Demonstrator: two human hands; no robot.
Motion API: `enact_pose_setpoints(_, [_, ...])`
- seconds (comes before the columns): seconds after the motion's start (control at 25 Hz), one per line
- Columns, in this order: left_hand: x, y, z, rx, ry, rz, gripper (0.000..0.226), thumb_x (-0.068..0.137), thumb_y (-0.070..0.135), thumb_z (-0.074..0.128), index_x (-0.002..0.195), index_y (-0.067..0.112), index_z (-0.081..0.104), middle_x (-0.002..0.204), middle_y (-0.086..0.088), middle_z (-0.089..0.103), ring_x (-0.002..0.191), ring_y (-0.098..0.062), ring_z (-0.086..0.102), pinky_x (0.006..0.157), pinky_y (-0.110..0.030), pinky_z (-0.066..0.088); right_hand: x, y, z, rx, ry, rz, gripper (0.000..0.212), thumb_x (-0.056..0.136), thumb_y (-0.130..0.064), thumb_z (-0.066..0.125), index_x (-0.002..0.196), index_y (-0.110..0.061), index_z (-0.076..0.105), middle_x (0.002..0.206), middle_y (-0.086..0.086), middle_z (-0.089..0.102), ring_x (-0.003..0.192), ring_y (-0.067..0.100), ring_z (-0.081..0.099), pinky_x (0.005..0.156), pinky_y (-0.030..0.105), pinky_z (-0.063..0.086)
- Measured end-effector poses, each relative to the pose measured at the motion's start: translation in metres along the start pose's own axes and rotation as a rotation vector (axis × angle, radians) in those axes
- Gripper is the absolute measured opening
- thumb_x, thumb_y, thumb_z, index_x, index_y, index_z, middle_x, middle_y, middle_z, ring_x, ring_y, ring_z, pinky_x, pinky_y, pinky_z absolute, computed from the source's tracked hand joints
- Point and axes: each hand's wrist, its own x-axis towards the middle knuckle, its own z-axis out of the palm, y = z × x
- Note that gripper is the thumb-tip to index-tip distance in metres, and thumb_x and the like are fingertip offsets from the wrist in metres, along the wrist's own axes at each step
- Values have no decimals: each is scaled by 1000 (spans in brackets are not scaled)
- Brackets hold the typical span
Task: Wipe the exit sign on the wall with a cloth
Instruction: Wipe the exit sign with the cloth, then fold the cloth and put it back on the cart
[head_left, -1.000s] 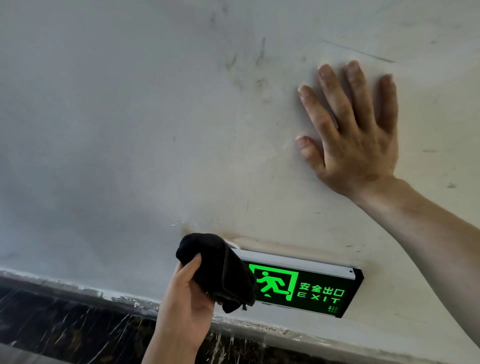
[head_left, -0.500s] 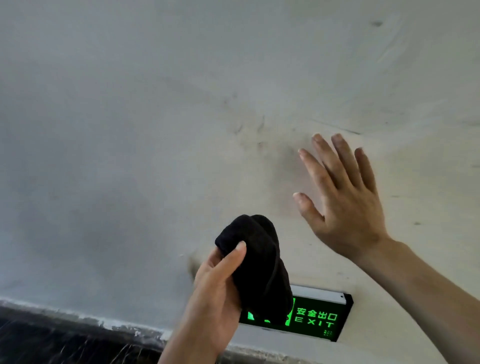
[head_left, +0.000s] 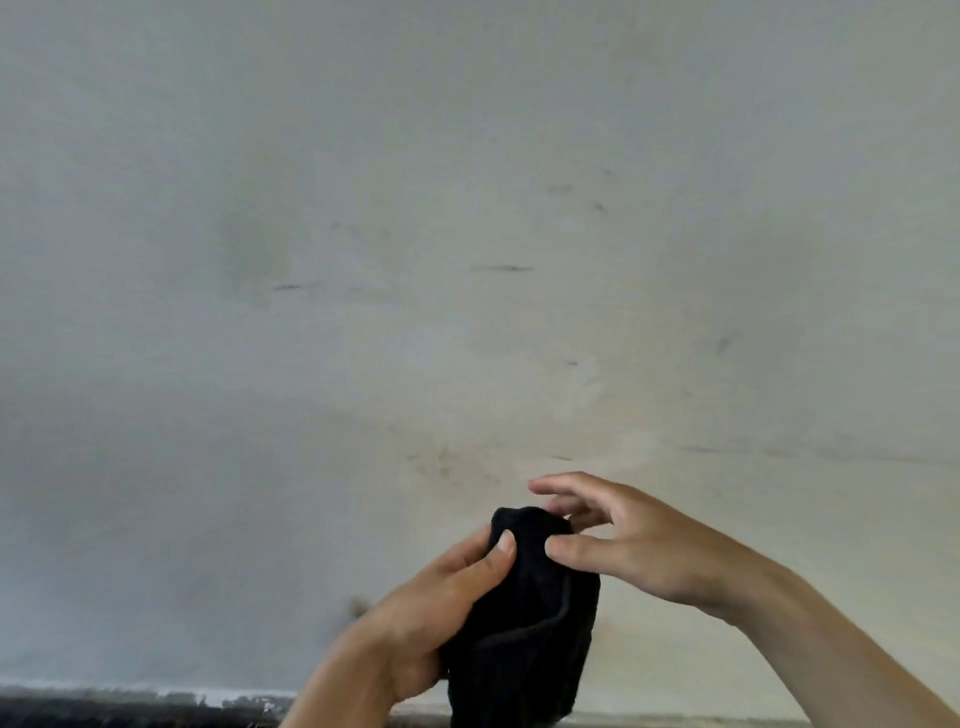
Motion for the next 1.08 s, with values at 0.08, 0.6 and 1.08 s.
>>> enact_pose_setpoints(0.08, [-13, 42, 23, 54, -25, -73, 34, 97, 41, 54, 128, 30, 64, 131, -10, 65, 122, -27, 60, 92, -33, 53, -17, -37, -25, 53, -16, 61, 41, 88, -30, 70, 124, -45, 58, 116, -19, 59, 99, -7, 62, 80, 7, 49])
enact_pose_setpoints(0.6, [-133, 199, 134, 3, 78, -156, 60, 62, 28, 92, 114, 7, 69, 109, -17, 65, 97, -31, 63, 77, -42, 53, -126, -207, -119, 423, 269, 177, 14, 92, -4, 62, 99, -14, 71, 94, 6, 74, 83, 21, 73, 69, 32, 59])
enact_pose_setpoints(1.08, [-161, 204, 147, -62, 255, 126, 63, 59, -11, 74, 120, -5, 59, 106, -21, 72, 97, -34, 70, 73, -34, 58, -135, -217, -80, 829, 483, 80, 12, 93, -2, 60, 101, -4, 69, 83, 7, 75, 71, 15, 73, 55, 24, 55])
